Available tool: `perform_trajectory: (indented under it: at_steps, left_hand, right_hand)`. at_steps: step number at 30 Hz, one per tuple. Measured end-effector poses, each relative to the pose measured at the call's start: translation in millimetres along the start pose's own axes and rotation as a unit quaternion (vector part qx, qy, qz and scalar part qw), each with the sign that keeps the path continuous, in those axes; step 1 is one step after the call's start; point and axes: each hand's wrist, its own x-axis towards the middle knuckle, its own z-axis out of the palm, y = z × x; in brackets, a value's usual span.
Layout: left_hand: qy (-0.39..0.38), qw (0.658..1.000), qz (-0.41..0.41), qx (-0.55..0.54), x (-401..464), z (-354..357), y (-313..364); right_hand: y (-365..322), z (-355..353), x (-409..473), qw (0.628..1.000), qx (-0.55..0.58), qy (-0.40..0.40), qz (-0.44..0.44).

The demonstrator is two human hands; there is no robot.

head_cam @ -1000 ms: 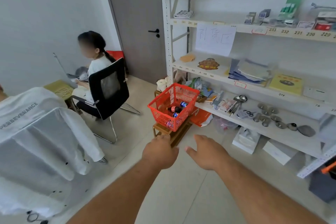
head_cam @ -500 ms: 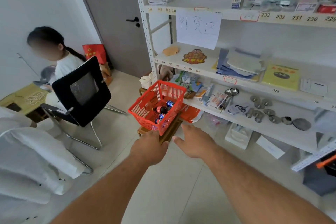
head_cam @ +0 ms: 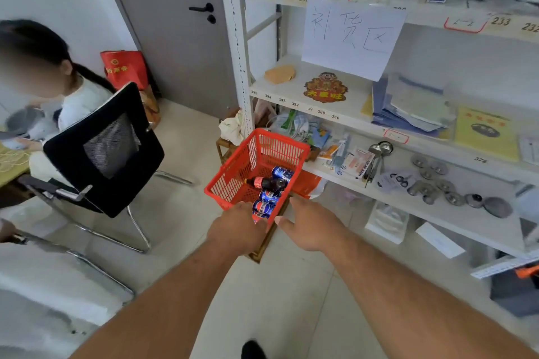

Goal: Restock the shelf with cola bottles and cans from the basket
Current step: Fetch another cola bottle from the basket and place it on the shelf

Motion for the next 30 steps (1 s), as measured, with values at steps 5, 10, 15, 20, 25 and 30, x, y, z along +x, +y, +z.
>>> perform_trajectory:
  at_steps: [5,10,15,20,25,30]
  left_hand:
    - [-0.020,1.000,-0.005,-0.007,43,-15,-14]
    - [-0.038,0.999,-0.002,-0.007,88,-13,-16]
    - [-0.053,0.998,-0.007,0.019,143,-16,-5]
    - [-0.077,0.996,-0.030,0.020,193,-11,5]
    - [-0.099,0.994,-0.047,-0.005,227,0,4]
    - [-0.139,0.988,-0.063,-0.024,261,3,-7]
  right_hand:
    - [-9,-1,47,1.000,-0.002,-0.007,0.010]
    - [2,-2,95,1.000,0.001,-0.023,0.020]
    - [24,-7,152,0.999,0.021,-0.036,0.029]
    - [50,-10,211,0.997,0.027,-0.061,0.030]
    - [60,-14,250,0.995,0.028,-0.092,0.034]
    - [62,-11,282,0.993,0.031,-0.105,0.052]
